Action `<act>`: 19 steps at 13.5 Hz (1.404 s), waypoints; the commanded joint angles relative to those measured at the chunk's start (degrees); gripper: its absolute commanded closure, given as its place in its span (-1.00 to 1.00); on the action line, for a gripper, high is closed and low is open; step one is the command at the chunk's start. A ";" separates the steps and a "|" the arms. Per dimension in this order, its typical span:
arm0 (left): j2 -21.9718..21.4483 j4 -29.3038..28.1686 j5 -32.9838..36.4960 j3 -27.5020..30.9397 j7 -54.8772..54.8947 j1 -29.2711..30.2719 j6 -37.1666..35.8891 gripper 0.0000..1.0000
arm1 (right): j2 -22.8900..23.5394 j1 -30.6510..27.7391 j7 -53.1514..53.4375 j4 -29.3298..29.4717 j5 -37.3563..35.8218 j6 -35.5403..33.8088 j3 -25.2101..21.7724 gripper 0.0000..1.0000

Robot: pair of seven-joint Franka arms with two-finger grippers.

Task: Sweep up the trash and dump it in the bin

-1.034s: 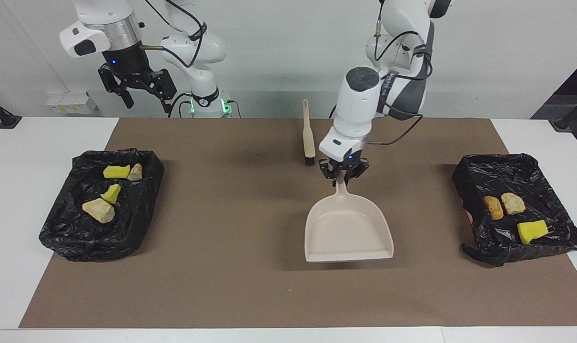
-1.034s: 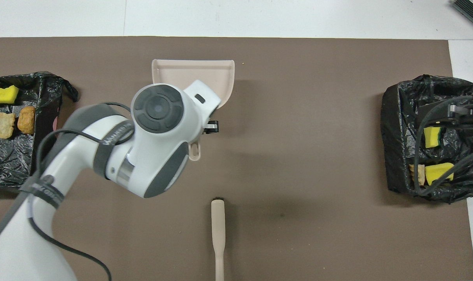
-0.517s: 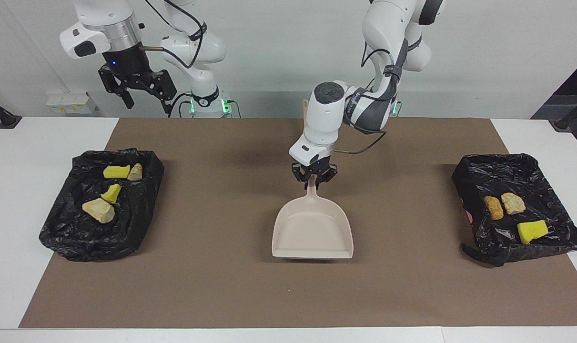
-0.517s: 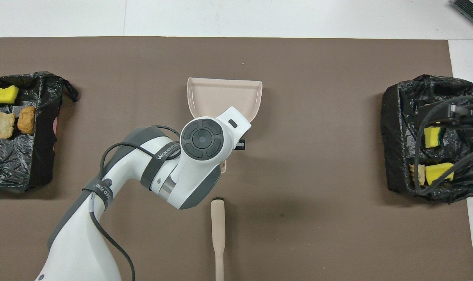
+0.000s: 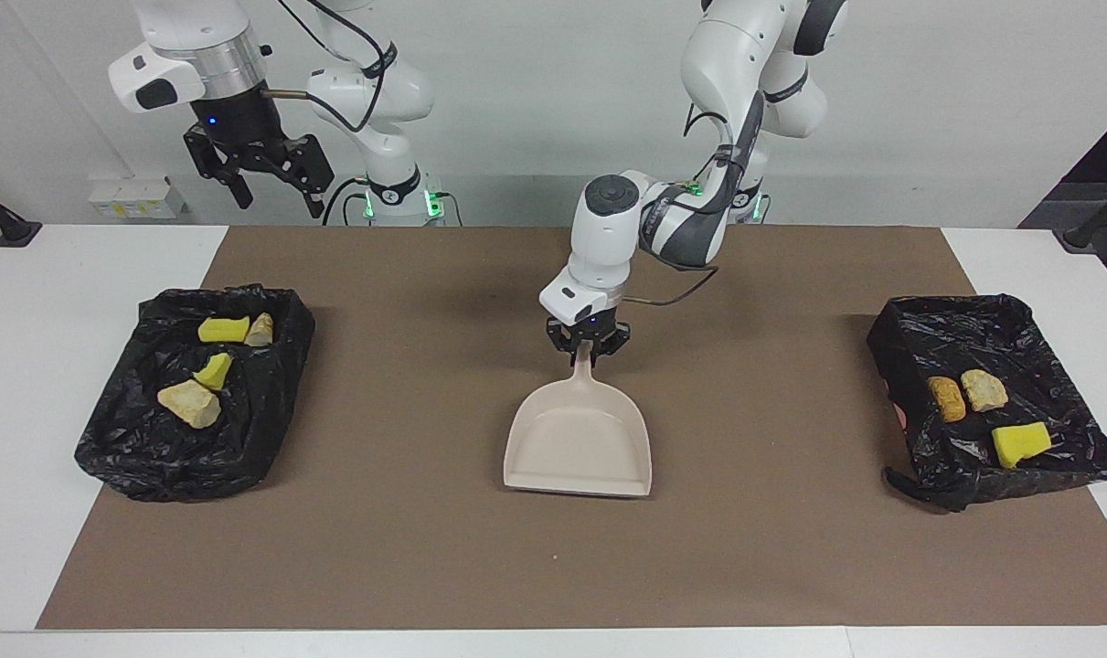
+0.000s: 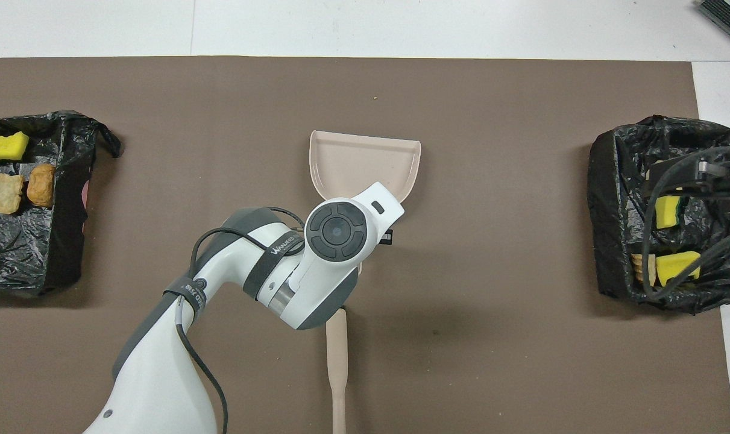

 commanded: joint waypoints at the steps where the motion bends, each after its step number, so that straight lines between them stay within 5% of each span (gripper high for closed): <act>1: -1.76 -0.13 -1.12 1.22 1.41 1.87 -1.32 -1.00 | -0.03 -0.56 -1.04 -0.02 0.61 -0.93 0.02 -1.00; 8: -8.79 -0.12 -1.12 1.39 3.51 11.63 -11.25 -1.00 | -0.03 -0.56 -1.04 -0.02 0.61 -0.93 0.02 -1.00; 19: -18.37 0.23 -1.12 1.22 29.00 30.71 -26.64 -1.00 | -0.03 -0.56 -1.13 -0.02 0.61 -0.93 0.02 -1.00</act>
